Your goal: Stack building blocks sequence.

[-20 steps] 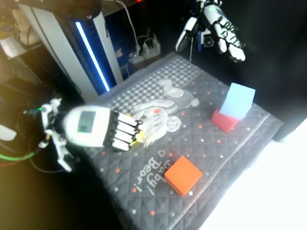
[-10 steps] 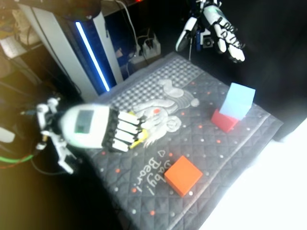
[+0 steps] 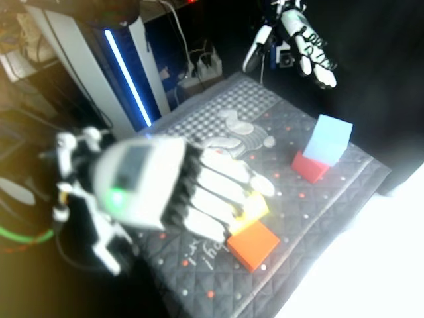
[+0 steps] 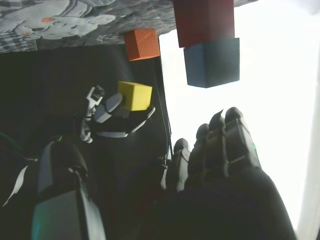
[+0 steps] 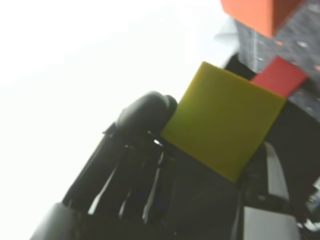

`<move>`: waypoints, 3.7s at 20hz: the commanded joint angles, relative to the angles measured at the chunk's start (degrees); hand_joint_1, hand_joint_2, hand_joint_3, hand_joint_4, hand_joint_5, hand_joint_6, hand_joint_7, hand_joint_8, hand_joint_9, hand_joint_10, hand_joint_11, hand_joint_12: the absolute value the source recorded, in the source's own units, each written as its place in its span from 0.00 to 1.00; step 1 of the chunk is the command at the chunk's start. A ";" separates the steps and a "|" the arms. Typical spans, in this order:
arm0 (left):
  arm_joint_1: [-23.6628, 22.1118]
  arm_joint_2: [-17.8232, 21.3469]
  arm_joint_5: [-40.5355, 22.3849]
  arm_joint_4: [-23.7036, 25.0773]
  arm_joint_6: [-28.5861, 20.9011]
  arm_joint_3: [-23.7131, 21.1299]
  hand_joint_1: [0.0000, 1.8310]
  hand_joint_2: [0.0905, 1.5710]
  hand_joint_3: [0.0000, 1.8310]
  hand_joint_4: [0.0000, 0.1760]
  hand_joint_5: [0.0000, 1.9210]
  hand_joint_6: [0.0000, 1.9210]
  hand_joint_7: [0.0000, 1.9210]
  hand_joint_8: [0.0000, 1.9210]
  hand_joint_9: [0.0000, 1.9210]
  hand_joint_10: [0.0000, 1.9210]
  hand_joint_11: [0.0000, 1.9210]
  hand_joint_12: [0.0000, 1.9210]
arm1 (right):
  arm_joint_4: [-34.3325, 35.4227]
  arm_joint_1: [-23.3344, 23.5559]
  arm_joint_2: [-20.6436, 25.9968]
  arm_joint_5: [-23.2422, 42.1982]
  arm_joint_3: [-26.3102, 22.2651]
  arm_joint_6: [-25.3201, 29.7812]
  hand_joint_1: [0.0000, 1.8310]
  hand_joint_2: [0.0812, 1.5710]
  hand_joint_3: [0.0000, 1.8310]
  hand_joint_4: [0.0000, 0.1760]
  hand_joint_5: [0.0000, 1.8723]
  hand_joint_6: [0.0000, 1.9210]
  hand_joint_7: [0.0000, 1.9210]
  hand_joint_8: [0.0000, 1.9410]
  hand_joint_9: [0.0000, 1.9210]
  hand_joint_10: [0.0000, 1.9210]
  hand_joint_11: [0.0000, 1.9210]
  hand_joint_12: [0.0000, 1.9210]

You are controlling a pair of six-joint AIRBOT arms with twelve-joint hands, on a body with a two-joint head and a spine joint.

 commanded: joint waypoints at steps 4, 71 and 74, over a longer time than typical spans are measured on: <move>-0.84 -0.90 -6.16 0.42 -0.97 0.57 0.38 0.51 0.00 0.99 0.00 0.00 0.00 0.00 0.00 0.00 0.00 0.00 | 1.27 2.91 -1.76 1.58 3.50 -0.11 0.67 0.72 0.00 0.00 0.43 0.65 0.54 0.47 0.67 0.31 0.63 0.48; 4.50 -2.71 -31.15 -4.41 -1.54 -4.75 0.30 0.50 0.00 0.58 0.00 0.00 0.00 0.00 0.00 0.00 0.01 0.16 | 17.09 -46.82 22.27 60.69 -32.29 1.76 0.47 0.63 0.01 0.99 0.00 0.00 0.00 0.00 0.00 0.00 0.00 0.00; 5.88 -2.95 -35.23 -6.41 -4.86 -4.02 0.25 0.69 0.01 0.66 0.00 0.00 0.00 0.00 0.00 0.00 0.00 0.16 | 16.54 -49.97 23.10 60.70 -33.73 1.89 0.47 0.59 0.00 1.00 0.00 0.00 0.03 0.01 0.02 0.01 0.00 0.00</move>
